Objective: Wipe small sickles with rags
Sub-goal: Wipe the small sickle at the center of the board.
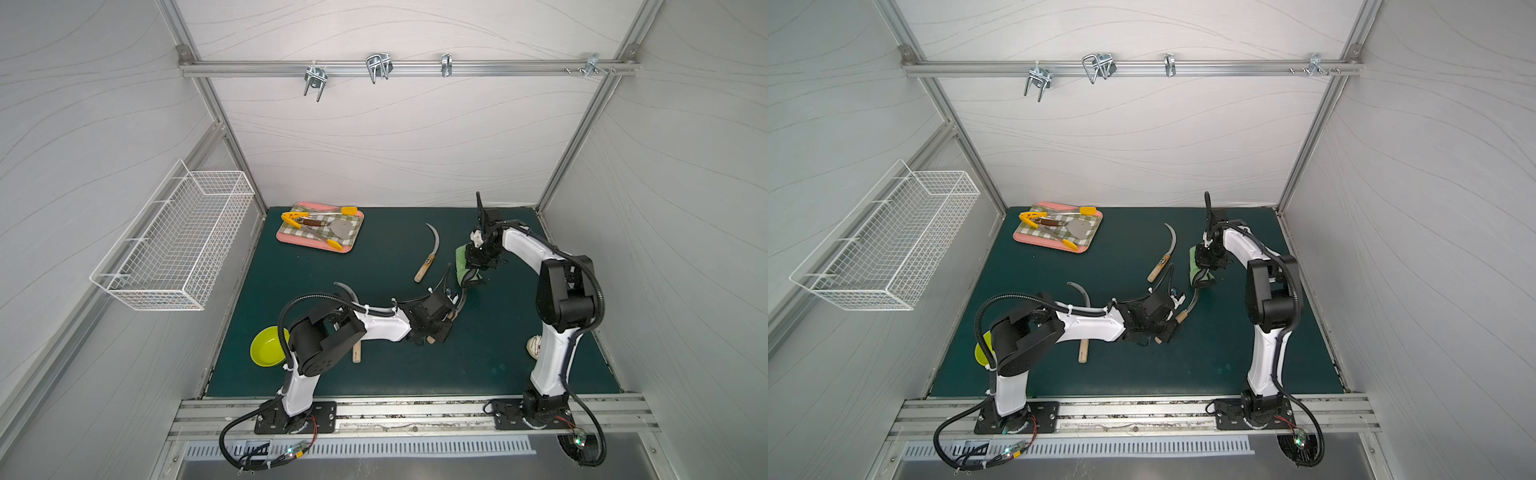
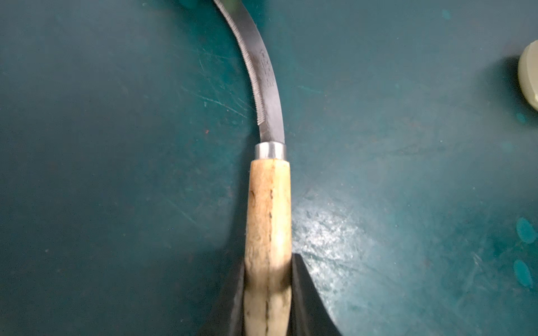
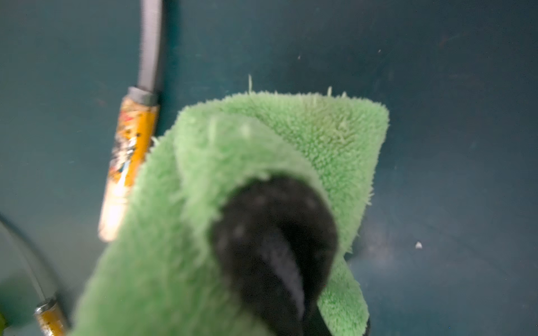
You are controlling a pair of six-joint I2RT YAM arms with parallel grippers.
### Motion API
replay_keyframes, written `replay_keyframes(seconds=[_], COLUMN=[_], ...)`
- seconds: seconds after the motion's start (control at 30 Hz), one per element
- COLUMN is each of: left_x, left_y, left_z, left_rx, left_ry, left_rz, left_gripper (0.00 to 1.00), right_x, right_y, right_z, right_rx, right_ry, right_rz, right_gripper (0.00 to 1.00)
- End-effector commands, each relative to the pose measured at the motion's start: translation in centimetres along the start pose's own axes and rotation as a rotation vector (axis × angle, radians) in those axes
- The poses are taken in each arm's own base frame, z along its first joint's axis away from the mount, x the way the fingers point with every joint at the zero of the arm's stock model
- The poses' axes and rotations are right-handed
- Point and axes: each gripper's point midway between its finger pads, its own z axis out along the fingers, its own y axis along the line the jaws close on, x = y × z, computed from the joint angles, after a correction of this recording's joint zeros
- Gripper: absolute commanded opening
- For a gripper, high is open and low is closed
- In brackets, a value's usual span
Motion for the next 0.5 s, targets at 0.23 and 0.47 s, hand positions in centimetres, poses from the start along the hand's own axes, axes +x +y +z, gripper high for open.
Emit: replay_keyframes(seconds=[0.23, 0.47], left_x=[3.6, 3.0], left_y=[1.3, 1.7], left_z=[0.9, 0.7], left_rx=[-0.048, -0.081], left_ry=[0.087, 0.067], left_rz=[-0.022, -0.028], left_gripper=[0.00, 0.00], right_x=[4.6, 9.2], right_y=[-1.3, -1.7], right_z=[3.5, 2.5], right_rx=[0.134, 0.204], right_ry=[0.262, 0.333], right_rz=[-0.047, -0.071], right_gripper=[0.14, 0.14])
